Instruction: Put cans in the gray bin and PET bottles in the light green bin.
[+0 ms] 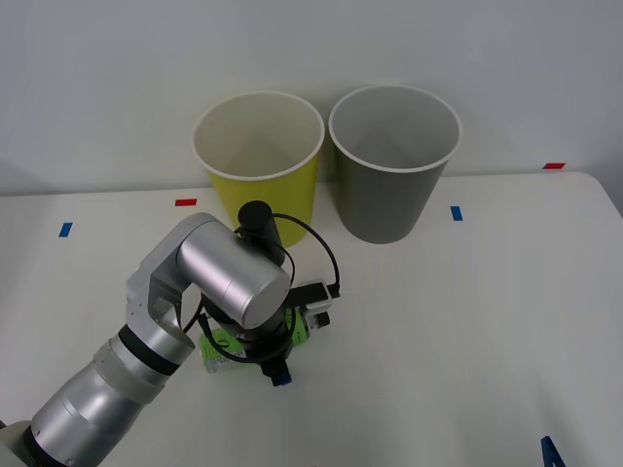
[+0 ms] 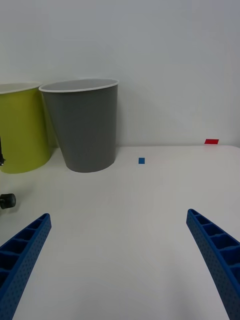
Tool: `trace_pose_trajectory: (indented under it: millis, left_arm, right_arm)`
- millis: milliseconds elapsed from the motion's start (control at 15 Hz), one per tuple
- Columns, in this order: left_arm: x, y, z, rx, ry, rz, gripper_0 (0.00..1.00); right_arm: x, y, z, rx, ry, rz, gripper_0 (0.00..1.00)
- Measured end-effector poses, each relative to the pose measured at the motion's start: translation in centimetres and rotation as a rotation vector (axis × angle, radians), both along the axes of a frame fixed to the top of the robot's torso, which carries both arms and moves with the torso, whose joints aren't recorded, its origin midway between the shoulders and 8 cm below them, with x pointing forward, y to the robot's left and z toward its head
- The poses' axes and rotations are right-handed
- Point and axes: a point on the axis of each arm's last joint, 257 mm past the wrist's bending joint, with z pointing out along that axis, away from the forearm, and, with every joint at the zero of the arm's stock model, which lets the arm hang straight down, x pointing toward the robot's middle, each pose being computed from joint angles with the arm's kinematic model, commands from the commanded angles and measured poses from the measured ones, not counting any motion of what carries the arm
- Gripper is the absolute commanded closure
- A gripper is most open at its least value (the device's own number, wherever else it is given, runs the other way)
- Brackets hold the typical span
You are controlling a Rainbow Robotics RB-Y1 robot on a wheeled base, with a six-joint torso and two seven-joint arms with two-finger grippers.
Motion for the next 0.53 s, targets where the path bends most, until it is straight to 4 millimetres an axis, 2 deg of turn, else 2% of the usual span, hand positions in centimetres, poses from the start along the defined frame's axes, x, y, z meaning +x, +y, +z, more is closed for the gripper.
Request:
trace_pose_trajectory:
  millis: [67,533]
  left_arm:
    - [0.03,-0.05,-0.01,-0.004,0.001,-0.002,1.00]
    - [-0.03,0.02,0.14,-0.024,0.013,-0.005,1.00]
  right_arm:
    - [0.00,0.00,0.00,0.000,0.000,0.000,0.06]
    - [0.00,0.00,0.00,0.000,0.000,0.000,0.06]
